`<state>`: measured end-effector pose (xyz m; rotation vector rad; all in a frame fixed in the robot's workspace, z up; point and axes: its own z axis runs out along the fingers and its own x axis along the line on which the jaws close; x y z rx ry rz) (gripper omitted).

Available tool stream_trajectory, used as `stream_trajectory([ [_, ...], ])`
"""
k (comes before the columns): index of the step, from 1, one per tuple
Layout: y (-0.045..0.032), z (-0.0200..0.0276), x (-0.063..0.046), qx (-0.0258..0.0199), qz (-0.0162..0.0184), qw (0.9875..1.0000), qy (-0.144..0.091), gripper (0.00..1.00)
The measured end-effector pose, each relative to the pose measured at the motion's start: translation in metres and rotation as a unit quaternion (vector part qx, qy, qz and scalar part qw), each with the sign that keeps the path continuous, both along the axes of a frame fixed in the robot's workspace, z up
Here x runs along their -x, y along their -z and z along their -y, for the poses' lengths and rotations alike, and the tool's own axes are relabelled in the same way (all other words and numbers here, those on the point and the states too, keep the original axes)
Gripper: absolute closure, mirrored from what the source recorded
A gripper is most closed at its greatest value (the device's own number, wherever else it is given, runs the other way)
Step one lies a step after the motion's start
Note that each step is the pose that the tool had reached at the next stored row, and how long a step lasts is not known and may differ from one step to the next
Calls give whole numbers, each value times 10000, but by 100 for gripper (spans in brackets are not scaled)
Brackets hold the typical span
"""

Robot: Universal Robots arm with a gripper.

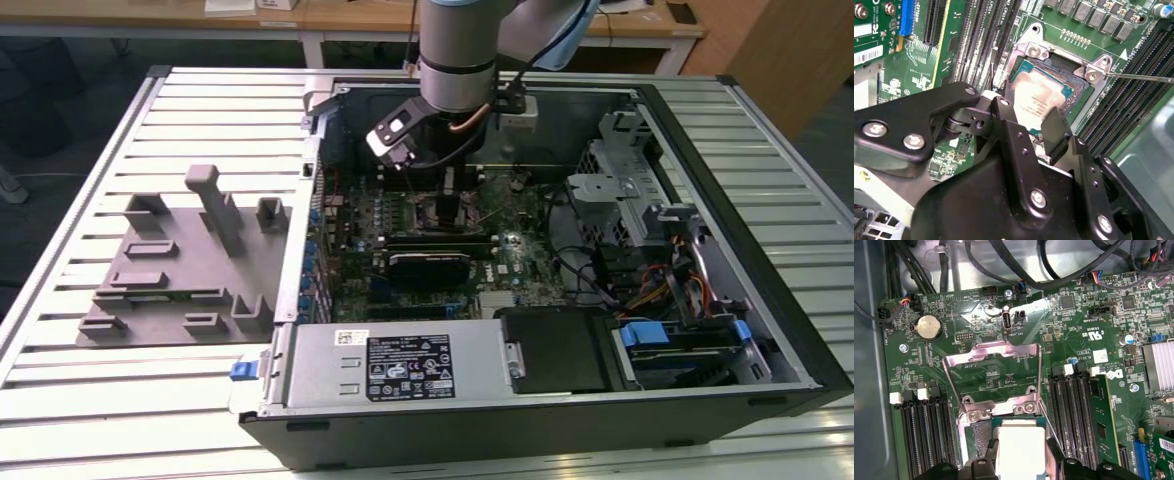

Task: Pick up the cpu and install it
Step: 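Place the cpu into insertion slot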

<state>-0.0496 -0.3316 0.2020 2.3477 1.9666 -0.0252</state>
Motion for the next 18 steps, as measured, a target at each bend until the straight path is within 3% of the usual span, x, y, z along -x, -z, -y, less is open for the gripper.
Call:
stream_trajectory([
  [9, 3, -8, 0, -3, 0, 10000, 50, 51],
  [13, 3, -8, 0, -5, 0, 10000, 50, 44],
  [18, 5, -11, 0, -34, 0, 10000, 50, 44],
])
